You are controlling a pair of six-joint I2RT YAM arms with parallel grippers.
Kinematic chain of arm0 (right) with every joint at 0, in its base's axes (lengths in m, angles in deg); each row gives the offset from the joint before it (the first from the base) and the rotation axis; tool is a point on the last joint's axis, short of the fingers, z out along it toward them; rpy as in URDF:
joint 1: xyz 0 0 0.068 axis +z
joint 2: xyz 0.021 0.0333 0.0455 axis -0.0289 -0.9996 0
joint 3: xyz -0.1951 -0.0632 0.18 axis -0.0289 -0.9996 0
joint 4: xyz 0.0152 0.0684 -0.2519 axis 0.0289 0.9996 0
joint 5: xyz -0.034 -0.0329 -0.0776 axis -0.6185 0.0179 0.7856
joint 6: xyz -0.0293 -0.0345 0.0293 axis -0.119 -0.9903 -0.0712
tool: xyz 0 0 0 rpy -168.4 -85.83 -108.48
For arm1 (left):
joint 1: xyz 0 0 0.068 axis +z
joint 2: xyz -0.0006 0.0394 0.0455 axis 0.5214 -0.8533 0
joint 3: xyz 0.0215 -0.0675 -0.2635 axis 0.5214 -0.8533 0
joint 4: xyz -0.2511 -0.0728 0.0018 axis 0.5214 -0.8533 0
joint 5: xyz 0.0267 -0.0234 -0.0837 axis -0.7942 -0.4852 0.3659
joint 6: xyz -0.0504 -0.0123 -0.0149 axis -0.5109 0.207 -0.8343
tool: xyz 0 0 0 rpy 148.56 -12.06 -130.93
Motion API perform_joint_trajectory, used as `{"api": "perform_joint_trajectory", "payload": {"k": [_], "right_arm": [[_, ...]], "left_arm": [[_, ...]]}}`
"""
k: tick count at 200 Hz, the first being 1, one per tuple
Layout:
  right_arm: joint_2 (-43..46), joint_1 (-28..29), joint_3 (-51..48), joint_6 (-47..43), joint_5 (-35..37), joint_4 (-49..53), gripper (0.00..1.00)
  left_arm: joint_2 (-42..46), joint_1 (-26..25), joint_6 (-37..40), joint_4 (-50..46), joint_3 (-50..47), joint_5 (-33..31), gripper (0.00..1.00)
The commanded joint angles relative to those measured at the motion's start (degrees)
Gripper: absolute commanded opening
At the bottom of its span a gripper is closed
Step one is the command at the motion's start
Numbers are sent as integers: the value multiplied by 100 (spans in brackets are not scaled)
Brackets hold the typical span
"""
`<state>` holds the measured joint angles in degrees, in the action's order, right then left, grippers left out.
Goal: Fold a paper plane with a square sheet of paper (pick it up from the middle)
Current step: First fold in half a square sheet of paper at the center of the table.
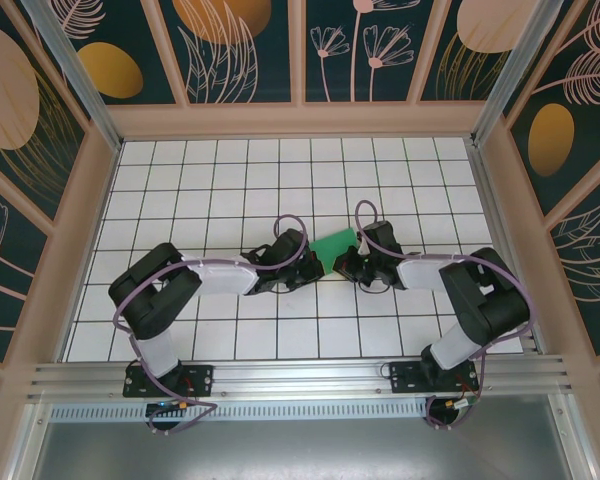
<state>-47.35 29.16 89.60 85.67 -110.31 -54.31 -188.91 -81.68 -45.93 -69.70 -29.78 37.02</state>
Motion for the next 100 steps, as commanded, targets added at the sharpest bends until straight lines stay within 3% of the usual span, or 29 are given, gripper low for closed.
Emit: {"api": "perform_joint_trajectory", "payload": {"k": [1,100], "right_arm": [[-113,45,-41,26,24,-226,0],[-196,45,-19,16,42,-89,0]], "left_arm": [[-139,-28,4,-106,210,105,5],[-487,-28,46,-378,487,144,5]]}}
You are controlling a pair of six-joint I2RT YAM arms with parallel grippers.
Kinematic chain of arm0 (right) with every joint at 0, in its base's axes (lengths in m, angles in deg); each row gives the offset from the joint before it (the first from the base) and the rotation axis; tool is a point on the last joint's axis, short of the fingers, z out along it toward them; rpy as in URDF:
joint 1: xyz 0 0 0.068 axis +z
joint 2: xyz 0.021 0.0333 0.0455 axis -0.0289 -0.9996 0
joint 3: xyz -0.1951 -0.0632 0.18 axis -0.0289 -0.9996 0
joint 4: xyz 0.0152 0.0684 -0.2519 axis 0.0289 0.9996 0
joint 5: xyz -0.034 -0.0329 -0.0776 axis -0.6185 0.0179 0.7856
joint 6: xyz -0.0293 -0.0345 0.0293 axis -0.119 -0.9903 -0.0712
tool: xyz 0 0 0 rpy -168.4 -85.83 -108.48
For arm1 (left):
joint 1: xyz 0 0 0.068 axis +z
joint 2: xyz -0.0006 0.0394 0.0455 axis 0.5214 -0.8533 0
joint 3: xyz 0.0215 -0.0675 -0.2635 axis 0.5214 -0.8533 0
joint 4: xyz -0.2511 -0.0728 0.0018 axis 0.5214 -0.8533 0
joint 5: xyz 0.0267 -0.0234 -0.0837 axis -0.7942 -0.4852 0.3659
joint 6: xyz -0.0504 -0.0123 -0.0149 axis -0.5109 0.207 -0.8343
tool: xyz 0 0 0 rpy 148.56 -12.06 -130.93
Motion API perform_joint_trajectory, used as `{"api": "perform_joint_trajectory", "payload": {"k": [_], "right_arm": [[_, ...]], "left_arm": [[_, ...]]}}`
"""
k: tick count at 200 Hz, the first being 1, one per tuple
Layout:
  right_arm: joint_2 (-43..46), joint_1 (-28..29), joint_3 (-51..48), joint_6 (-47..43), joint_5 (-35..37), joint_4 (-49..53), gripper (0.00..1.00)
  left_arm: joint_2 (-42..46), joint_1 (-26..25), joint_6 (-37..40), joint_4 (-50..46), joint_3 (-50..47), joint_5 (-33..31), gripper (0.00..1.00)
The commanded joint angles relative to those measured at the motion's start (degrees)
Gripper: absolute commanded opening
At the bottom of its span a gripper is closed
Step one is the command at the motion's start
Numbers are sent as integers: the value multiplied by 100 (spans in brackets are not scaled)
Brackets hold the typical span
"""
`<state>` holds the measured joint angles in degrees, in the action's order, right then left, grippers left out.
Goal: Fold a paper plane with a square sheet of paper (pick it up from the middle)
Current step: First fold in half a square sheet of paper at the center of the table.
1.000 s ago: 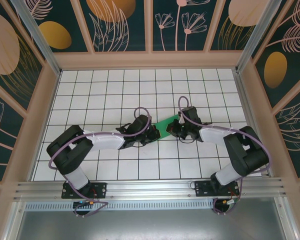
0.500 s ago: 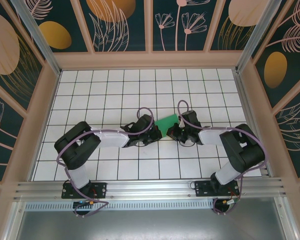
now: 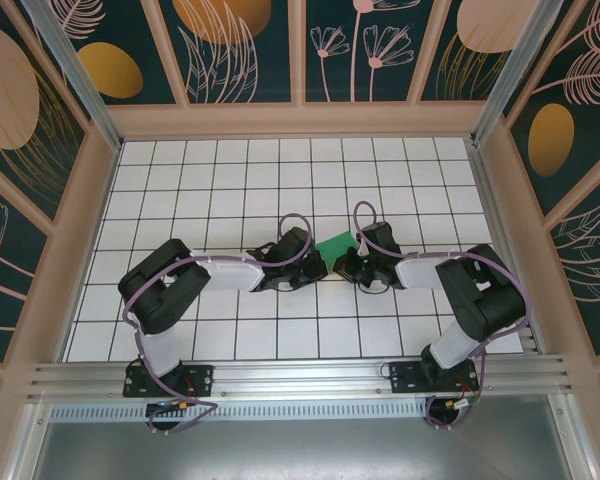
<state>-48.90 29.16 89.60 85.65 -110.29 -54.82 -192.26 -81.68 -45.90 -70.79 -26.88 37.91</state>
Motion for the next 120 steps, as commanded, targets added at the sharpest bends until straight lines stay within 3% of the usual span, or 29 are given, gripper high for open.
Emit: {"api": "perform_joint_trajectory", "payload": {"k": [1,120], "right_arm": [[-36,49,-18,17,37,-41,0],[16,35,166,-106,-44,-118,0]], "left_arm": [[-160,-28,44,-278,197,53,5],[-266,-23,-51,-691,233,-160,3]]}}
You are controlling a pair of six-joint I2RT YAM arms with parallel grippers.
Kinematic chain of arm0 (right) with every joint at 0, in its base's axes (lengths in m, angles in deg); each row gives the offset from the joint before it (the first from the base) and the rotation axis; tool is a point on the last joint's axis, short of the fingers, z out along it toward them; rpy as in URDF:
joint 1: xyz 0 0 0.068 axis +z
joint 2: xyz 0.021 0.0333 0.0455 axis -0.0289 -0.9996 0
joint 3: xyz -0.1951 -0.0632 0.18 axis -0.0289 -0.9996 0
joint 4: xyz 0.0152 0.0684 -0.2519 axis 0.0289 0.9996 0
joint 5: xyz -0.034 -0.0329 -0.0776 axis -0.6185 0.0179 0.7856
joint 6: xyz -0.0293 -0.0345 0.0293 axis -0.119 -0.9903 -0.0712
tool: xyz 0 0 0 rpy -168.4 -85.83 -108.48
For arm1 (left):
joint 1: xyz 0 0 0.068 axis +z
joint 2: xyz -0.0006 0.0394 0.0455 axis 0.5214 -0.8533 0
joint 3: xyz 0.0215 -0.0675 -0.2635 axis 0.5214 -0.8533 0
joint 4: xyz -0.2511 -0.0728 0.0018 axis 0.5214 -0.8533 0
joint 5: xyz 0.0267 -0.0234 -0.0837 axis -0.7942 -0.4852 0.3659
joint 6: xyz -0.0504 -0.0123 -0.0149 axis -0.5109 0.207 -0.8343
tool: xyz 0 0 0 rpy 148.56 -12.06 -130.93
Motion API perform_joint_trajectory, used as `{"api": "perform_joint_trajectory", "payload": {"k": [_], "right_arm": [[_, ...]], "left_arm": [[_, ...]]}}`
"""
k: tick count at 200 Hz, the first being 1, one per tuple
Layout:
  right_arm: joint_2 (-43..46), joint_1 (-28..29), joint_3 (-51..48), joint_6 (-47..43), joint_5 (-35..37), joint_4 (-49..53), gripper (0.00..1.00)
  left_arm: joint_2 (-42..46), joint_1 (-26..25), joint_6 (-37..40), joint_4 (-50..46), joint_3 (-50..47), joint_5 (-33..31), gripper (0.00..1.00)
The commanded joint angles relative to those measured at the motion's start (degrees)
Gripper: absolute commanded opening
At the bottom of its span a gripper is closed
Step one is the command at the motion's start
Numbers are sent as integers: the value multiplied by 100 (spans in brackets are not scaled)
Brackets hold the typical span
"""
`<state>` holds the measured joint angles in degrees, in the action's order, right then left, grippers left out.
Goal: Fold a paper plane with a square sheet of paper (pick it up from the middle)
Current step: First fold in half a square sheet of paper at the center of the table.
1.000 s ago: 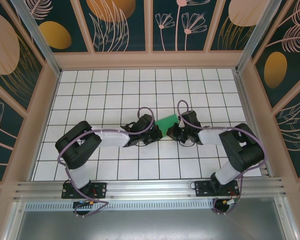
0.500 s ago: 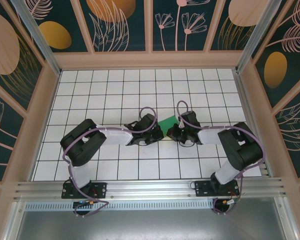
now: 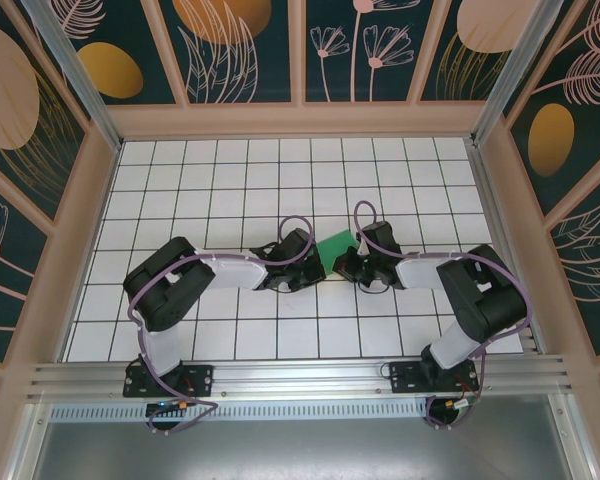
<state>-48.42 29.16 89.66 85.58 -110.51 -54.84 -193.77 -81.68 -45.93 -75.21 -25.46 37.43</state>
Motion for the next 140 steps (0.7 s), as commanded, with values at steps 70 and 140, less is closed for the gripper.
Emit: {"api": "perform_joint_trajectory", "payload": {"k": [70,140], "right_arm": [[-277,47,249,-198,215,331,0],[-254,44,217,-223,142,302,0]], "left_arm": [[70,-23,105,115,118,-167,4],[-95,-23,172,146,325,-94,5]]}}
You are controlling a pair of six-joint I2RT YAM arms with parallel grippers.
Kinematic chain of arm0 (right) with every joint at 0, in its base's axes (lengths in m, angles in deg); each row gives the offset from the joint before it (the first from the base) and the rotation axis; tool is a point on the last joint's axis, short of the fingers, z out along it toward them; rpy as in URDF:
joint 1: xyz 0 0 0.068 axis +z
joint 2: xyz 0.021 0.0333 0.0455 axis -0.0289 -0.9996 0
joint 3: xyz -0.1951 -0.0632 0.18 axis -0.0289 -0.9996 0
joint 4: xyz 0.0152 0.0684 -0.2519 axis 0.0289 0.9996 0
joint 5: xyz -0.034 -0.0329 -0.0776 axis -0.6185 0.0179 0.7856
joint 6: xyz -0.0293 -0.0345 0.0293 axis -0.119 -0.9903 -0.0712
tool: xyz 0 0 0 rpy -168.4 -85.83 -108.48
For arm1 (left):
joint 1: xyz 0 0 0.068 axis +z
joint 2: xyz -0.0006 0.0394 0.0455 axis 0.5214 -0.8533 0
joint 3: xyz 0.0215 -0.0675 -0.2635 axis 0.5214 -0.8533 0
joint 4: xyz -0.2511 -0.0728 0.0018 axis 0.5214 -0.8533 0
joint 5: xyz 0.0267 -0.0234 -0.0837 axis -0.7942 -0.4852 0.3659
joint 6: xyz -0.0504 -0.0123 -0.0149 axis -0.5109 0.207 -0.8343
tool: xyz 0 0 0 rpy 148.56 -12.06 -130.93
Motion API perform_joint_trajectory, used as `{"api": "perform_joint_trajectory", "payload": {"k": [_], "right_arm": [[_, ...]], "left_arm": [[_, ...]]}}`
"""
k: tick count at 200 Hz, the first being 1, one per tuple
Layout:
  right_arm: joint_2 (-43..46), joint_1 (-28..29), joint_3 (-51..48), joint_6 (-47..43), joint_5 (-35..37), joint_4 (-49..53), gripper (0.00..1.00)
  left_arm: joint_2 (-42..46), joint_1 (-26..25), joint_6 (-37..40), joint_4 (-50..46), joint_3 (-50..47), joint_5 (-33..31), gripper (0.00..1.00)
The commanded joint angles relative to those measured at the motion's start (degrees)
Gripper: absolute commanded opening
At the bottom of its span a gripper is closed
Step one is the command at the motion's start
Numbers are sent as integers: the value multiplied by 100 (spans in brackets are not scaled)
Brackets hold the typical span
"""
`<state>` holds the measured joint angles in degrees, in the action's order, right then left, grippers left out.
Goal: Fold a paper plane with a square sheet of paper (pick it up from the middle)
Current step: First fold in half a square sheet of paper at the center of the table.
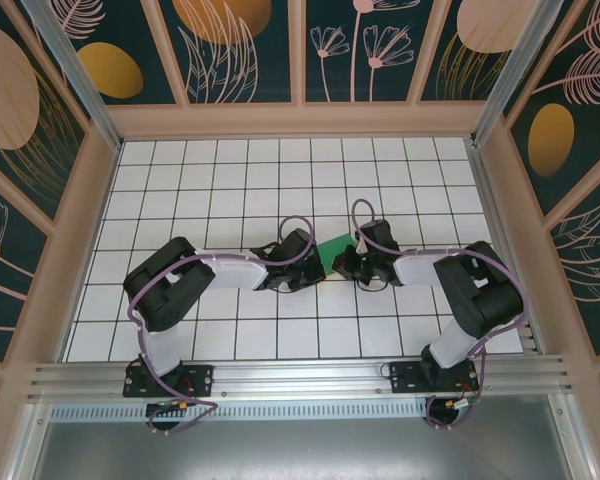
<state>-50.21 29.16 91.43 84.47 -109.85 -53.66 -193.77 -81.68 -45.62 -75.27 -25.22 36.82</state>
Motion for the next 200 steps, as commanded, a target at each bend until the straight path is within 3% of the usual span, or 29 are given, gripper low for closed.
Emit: {"api": "perform_joint_trajectory", "payload": {"k": [1,41,147,200], "right_arm": [[-76,44,38,-108,78,184,0],[-64,41,19,-102,26,138,0],[-24,-107,-60,-116,68,9,0],[106,-622,-121,-477,190,41,0]], "left_arm": [[-95,-25,144,152,303,-33,5],[-54,-24,225,186,322,-133,5],[-350,-23,37,-991,348,-253,1],[-244,-22,-72,-1148,182,-335,0]]}}
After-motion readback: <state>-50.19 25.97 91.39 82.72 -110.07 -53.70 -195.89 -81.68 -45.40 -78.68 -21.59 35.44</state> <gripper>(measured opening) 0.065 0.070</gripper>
